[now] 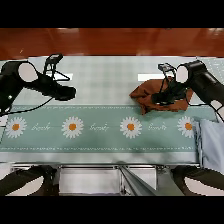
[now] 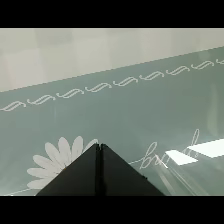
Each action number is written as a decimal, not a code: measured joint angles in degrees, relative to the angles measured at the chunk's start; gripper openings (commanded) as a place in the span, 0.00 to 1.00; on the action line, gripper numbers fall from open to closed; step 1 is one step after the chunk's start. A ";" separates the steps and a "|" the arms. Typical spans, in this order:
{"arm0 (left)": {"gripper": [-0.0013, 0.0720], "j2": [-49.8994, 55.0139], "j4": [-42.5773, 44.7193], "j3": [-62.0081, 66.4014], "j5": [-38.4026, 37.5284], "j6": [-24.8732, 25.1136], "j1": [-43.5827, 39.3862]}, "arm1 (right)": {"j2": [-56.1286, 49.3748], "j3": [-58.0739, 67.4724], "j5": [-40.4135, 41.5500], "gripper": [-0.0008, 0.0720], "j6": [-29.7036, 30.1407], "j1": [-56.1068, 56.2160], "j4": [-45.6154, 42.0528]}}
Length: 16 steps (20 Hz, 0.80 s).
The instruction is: Fold the shirts.
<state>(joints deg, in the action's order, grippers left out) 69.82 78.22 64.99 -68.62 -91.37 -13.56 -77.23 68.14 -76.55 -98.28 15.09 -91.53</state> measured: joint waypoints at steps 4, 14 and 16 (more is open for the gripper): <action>0.05 0.00 0.00 0.00 0.02 0.00 0.00 | 0.00 -0.02 0.00 0.05 0.00 0.00 0.00; 0.05 0.09 0.00 0.00 0.02 0.02 0.00 | 0.00 -0.02 0.31 0.05 0.00 0.00 -0.04; 0.05 0.26 0.00 -0.02 0.20 0.02 0.00 | 0.00 -0.02 3.10 0.05 0.00 0.00 -0.28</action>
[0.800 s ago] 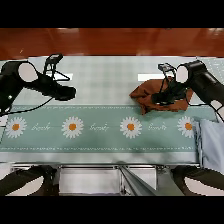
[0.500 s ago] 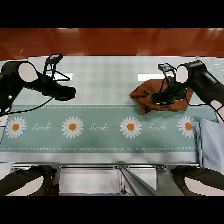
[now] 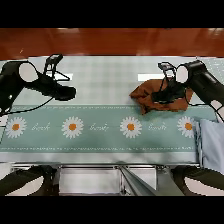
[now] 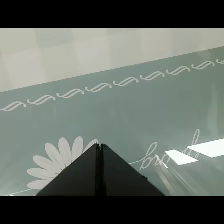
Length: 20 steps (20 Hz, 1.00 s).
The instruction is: Fold the shirts.
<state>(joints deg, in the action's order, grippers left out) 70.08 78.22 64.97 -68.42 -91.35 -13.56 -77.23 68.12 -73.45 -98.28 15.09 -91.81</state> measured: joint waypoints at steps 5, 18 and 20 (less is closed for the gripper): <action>0.71 0.74 1.99 1.14 4.55 0.31 0.17 | -0.02 1.70 13.51 0.58 -0.35 -0.26 -1.42; 0.71 -20.22 3.13 -10.64 8.50 -5.97 4.35 | -9.73 4.96 18.62 0.58 3.80 -15.82 4.92; 0.71 -21.68 1.51 -13.38 9.11 -6.14 4.42 | -13.46 4.90 19.10 0.57 5.57 -16.24 8.68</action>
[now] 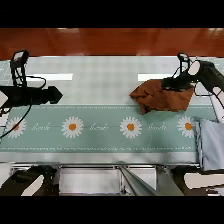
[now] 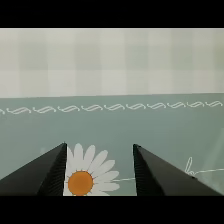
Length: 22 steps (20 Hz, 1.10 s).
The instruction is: Fold the shirts.
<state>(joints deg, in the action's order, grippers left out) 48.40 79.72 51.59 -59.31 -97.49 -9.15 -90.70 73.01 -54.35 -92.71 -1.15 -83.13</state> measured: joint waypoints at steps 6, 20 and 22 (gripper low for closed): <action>0.71 -1.33 -3.80 -3.52 2.43 -0.35 0.15 | -5.07 0.94 0.09 0.05 5.22 -0.50 8.11; 0.71 -14.95 2.75 0.37 -2.10 0.22 16.63 | 13.35 33.90 -12.50 0.05 10.82 3.04 8.81; 0.71 -16.61 1.01 0.42 -2.49 0.24 17.14 | 16.09 37.79 -13.18 0.05 11.15 6.71 8.04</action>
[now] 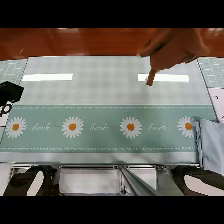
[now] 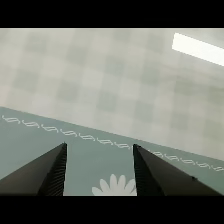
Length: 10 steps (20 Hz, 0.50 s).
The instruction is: Fold the shirts.
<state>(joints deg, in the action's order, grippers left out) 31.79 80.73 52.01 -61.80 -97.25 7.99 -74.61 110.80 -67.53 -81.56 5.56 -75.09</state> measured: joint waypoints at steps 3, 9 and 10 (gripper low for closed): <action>0.71 -1.11 -3.93 0.07 -1.22 1.11 0.31 | 3.50 3.37 -0.31 0.05 0.09 7.96 -2.38; 0.71 -1.73 -7.87 0.07 -2.16 2.89 0.11 | 4.79 4.92 -0.20 0.05 -2.99 25.11 -6.45; 0.71 -1.77 -8.04 0.07 -2.19 3.04 0.07 | 4.15 4.94 -0.22 0.05 -3.74 27.87 -6.78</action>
<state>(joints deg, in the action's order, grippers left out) 30.02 72.69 52.07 -63.99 -94.21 8.05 -70.46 115.74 -67.75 -85.30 33.43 -81.87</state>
